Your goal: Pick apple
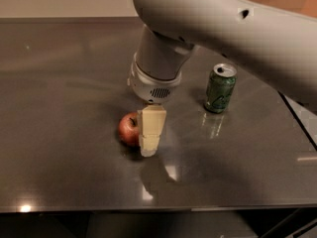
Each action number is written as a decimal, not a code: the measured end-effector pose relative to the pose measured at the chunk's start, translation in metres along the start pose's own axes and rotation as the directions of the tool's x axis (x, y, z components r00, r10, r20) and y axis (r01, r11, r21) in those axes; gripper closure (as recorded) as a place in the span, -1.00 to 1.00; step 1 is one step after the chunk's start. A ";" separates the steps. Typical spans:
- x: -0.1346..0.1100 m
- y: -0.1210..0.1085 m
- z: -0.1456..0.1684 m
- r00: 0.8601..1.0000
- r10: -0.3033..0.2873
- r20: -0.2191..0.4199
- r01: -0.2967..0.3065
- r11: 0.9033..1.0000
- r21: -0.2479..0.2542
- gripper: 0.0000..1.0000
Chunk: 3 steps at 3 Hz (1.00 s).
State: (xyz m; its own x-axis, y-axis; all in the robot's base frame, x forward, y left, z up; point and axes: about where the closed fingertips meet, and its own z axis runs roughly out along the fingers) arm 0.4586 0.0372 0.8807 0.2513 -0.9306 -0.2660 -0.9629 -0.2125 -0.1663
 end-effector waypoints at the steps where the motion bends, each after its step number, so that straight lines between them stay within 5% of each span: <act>1: 0.000 -0.002 0.012 1.000 -0.001 -0.010 0.001 0.999 -0.032 -1.00; 2: 0.004 -0.004 0.021 1.000 0.001 -0.019 -0.002 0.998 -0.060 -1.00; 3: 0.005 -0.004 0.025 1.000 -0.003 -0.022 0.001 0.997 -0.075 -0.65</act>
Offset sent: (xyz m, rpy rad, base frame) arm 0.0127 0.0031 -0.0336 -0.0511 0.0881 0.0132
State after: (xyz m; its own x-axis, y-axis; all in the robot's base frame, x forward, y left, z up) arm 0.4661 0.0410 0.8560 0.2518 -0.9364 -0.2446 -0.9673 -0.2354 -0.0947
